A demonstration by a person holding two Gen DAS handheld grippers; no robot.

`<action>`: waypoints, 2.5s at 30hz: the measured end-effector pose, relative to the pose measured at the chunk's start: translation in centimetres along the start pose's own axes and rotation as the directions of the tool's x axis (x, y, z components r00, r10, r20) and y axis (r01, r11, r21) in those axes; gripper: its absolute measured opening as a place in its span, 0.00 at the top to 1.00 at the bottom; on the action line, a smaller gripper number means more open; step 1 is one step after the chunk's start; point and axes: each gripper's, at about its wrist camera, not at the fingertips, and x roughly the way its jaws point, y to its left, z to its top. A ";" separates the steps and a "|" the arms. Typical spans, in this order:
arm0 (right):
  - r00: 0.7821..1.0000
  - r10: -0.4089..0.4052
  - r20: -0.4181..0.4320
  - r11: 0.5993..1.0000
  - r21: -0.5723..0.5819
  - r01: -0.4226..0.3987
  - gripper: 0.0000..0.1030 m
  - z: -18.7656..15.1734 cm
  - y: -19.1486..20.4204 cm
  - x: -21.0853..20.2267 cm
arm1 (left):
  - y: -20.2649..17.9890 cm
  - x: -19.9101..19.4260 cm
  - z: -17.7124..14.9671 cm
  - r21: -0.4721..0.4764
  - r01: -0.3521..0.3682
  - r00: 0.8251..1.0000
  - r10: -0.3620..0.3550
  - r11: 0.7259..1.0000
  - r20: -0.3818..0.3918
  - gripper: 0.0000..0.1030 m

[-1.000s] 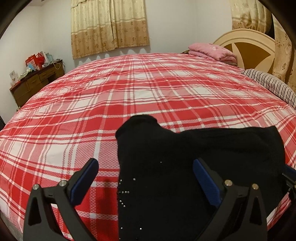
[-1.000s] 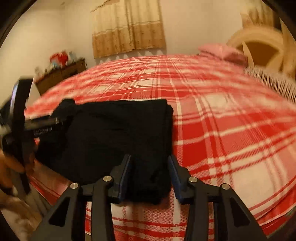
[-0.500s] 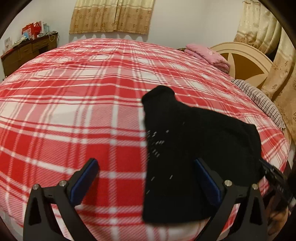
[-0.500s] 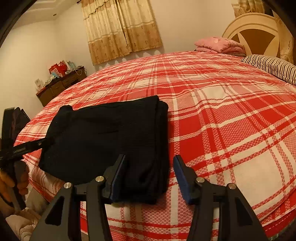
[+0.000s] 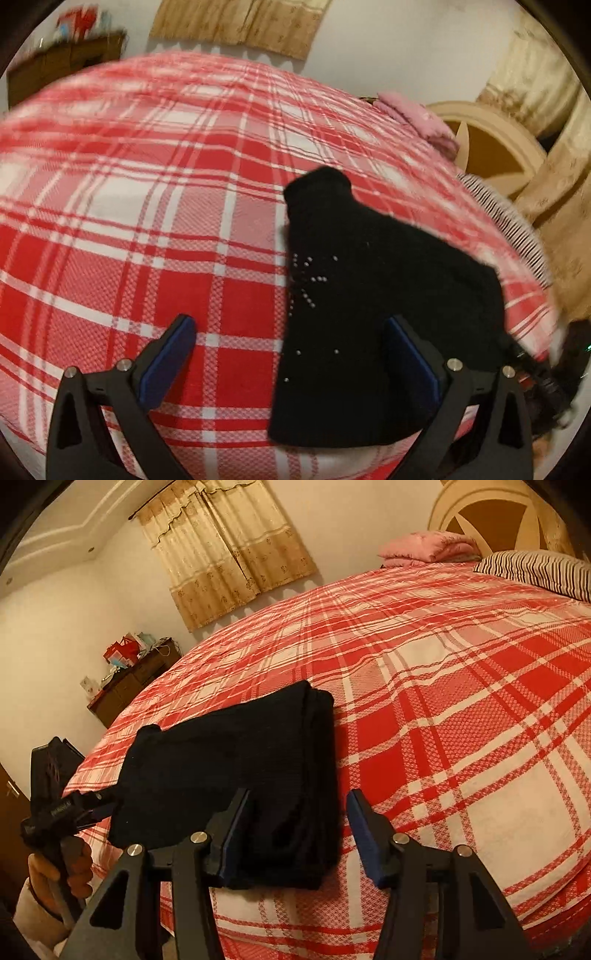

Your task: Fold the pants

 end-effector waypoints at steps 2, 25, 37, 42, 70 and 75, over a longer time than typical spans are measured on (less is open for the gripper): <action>1.000 -0.007 -0.001 1.000 -0.025 0.007 0.39 -0.4 0.7 0.2 | -0.7 -0.1 -0.5 0.041 -0.016 1.000 0.015 0.999 0.007 0.00; 0.990 0.072 -0.120 0.995 0.076 -0.063 0.62 -0.9 0.8 1.0 | -0.8 -0.3 -1.3 -0.002 0.133 0.991 -0.133 0.991 -0.006 0.45; 0.986 -0.164 -0.018 0.948 -0.279 0.152 0.66 -1.4 6.4 -0.1 | 0.3 -1.1 -1.1 -0.113 0.213 0.977 -0.210 0.971 0.035 0.78; 0.976 -0.209 0.066 0.892 -0.397 0.218 0.66 -1.3 8.9 -1.2 | -1.2 -2.0 -0.9 -0.016 0.122 0.990 -0.121 0.992 0.074 0.83; 0.962 0.192 0.192 0.796 -0.603 -0.038 0.72 12.5 31.0 8.5 | 12.0 -12.8 14.2 -0.044 -0.187 0.885 0.188 0.981 0.425 0.84; 0.967 0.251 0.048 0.792 -0.585 -0.177 0.72 11.2 34.6 17.3 | 17.0 -11.7 14.4 -0.040 -0.405 0.821 0.382 0.913 0.424 0.84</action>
